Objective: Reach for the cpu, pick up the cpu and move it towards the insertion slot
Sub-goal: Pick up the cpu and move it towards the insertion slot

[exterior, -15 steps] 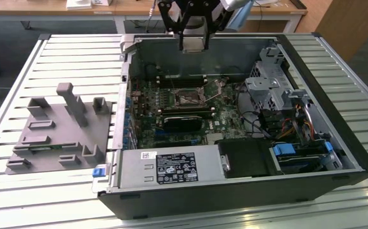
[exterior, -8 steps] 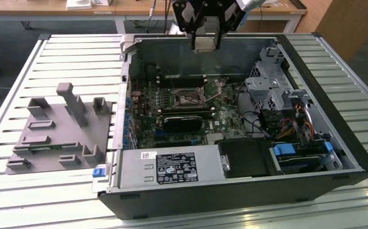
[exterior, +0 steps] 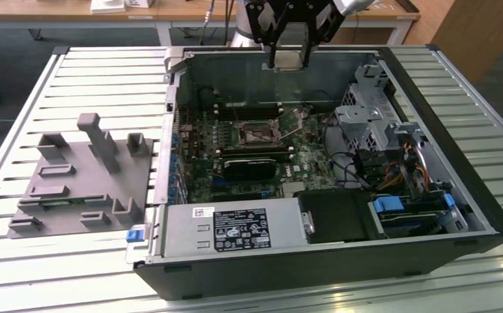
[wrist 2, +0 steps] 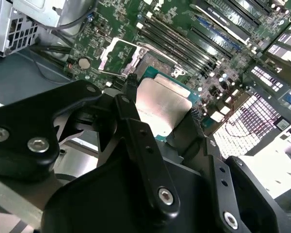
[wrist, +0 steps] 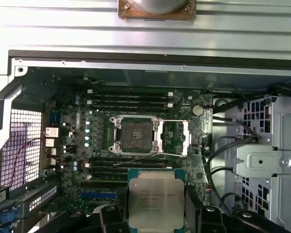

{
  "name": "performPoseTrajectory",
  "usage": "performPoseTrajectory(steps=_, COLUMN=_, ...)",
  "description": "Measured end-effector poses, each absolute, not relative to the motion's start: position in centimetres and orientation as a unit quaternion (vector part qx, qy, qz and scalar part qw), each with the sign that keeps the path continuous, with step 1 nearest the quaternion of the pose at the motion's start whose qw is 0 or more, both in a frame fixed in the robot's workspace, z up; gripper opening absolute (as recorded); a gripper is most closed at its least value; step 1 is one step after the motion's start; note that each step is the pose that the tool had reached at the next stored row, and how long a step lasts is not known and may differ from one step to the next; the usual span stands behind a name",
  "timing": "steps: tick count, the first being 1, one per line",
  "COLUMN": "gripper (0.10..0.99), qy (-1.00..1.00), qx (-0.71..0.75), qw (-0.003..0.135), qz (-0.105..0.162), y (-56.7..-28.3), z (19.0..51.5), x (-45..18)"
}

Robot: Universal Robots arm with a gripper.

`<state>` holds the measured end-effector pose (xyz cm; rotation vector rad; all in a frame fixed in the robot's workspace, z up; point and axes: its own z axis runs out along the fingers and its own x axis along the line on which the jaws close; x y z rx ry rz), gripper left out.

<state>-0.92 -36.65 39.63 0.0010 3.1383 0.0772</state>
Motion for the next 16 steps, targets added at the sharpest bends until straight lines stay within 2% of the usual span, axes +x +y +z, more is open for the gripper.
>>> performPoseTrajectory(steps=16, gripper=0.545, qy=1.0, qx=0.014, qw=0.002, qz=0.025, y=-36.65, z=39.61, x=-0.83)
